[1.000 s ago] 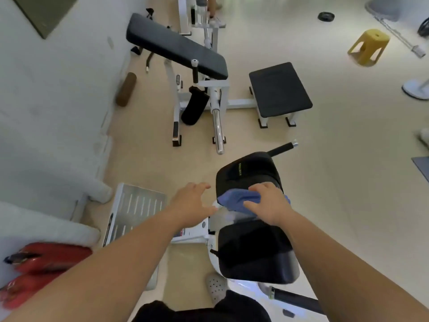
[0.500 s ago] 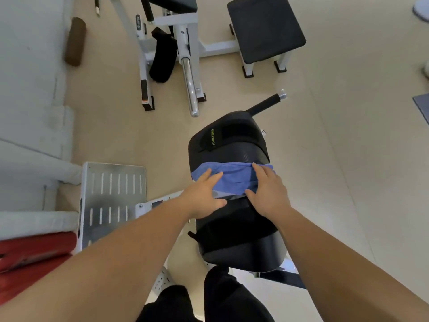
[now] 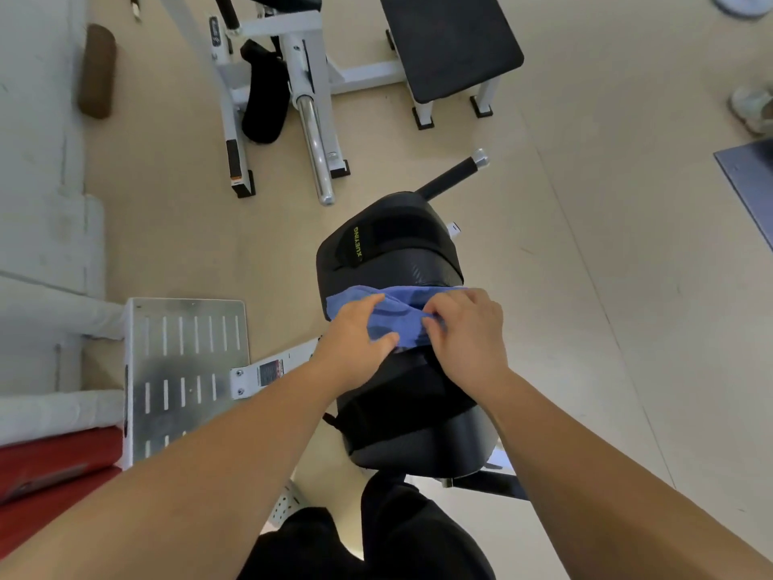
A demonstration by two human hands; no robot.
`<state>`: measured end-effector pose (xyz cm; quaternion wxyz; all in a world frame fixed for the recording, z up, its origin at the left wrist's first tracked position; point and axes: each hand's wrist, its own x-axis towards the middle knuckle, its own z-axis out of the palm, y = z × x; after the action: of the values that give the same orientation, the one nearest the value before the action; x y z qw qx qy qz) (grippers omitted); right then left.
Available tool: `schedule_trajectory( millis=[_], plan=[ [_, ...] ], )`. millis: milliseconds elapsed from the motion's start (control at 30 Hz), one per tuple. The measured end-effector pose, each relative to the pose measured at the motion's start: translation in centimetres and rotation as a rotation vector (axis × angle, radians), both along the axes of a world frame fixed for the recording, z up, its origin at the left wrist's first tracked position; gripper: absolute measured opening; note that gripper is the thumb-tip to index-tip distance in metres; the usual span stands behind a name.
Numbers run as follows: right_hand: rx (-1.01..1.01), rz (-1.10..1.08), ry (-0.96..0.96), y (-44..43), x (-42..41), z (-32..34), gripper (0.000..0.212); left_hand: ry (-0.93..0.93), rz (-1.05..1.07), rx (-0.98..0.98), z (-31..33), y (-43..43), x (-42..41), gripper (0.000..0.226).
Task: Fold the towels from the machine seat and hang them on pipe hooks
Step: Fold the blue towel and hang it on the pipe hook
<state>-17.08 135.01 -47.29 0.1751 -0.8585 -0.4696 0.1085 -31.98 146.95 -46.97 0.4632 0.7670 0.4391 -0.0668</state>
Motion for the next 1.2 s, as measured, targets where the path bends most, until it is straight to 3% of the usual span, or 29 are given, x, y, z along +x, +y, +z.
schedule_trajectory(
  millis=[133, 200, 300, 433, 500, 600, 700, 833, 900, 967, 1067, 1200],
  plan=[
    [0.127, 0.21, 0.016, -0.4, -1.3, 2.3, 0.014, -0.074, -0.176, 0.071, 2.9, 0.7, -0.8, 0.065],
    [0.148, 0.314, 0.033, 0.0, -1.8, 3.9, 0.018, -0.117, -0.278, 0.057, 4.6, 1.0, -1.3, 0.042],
    [0.13, 0.406, 0.075, 1.0, -2.5, 6.3, 0.013, -0.175, -0.21, 0.03, 7.1, 1.0, -2.1, 0.013],
    [0.12, 0.358, 0.217, 1.5, -2.8, 9.2, 0.016, -0.141, -0.076, 0.145, 10.3, 1.0, -4.3, 0.013],
    [0.045, 0.344, 0.331, 2.0, -3.0, 10.1, 0.024, -0.164, -0.069, 0.189, 11.4, 0.9, -5.8, 0.015],
    [-0.098, 0.416, 0.337, 3.2, -3.5, 10.3, 0.032, -0.178, -0.064, 0.23, 12.7, 0.6, -7.3, 0.018],
    [-0.11, 0.425, 0.403, 4.0, -4.2, 10.5, 0.029, -0.2, -0.049, 0.279, 13.4, 0.5, -7.9, 0.019],
    [-0.158, 0.349, 0.613, 4.1, -4.4, 10.7, 0.023, -0.199, 0.067, 0.316, 14.0, 0.9, -9.0, 0.036],
    [-0.136, 0.378, 0.614, 3.9, -4.5, 11.0, 0.011, -0.205, 0.158, 0.28, 14.2, 1.1, -9.5, 0.034],
    [-0.072, 0.373, 0.594, 4.1, -4.8, 11.3, 0.016, -0.197, 0.212, 0.202, 14.6, 1.3, -10.2, 0.028],
    [0.04, 0.374, 0.621, 4.9, -5.9, 12.2, 0.009, -0.154, 0.218, 0.048, 15.1, 1.4, -10.9, 0.039],
    [0.072, 0.428, 0.621, 5.7, -7.5, 13.4, 0.02, -0.25, 0.289, -0.041, 15.6, 0.9, -10.8, 0.033]
  ],
)
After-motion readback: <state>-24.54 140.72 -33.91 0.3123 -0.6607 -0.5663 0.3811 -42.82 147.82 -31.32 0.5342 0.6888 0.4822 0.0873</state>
